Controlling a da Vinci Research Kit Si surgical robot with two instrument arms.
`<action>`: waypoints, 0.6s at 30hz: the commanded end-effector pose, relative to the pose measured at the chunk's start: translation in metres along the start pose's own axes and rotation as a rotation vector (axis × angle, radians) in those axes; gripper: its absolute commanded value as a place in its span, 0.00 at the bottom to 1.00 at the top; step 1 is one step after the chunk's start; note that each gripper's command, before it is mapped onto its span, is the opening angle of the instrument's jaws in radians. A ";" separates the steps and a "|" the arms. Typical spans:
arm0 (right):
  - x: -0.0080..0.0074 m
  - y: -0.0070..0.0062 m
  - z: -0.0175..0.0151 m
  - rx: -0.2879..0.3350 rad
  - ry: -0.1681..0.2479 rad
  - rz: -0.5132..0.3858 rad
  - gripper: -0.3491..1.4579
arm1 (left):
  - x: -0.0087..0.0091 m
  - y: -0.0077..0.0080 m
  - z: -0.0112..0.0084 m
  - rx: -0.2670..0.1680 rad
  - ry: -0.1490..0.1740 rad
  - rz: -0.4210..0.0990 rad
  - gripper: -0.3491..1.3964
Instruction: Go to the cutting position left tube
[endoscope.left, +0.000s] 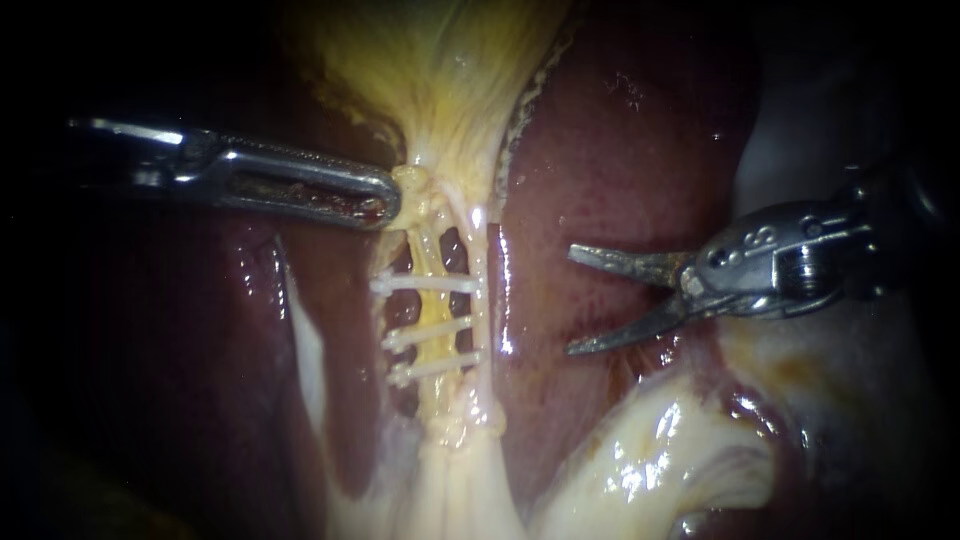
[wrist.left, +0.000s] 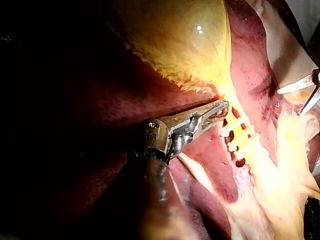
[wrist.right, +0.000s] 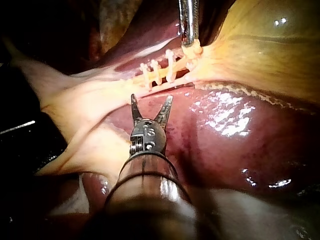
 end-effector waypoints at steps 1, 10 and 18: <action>0.0000 0.0000 0.0000 0.000 0.000 0.000 0.97 | 0.0000 0.0000 0.0000 0.001 0.000 -0.002 0.00; 0.0001 0.0000 0.0001 0.002 0.000 0.000 0.97 | -0.0001 -0.0006 -0.0011 0.006 0.002 -0.003 0.00; 0.0001 0.0000 0.0002 0.005 0.000 0.001 0.97 | -0.0013 -0.0010 -0.0042 0.007 0.002 -0.010 0.00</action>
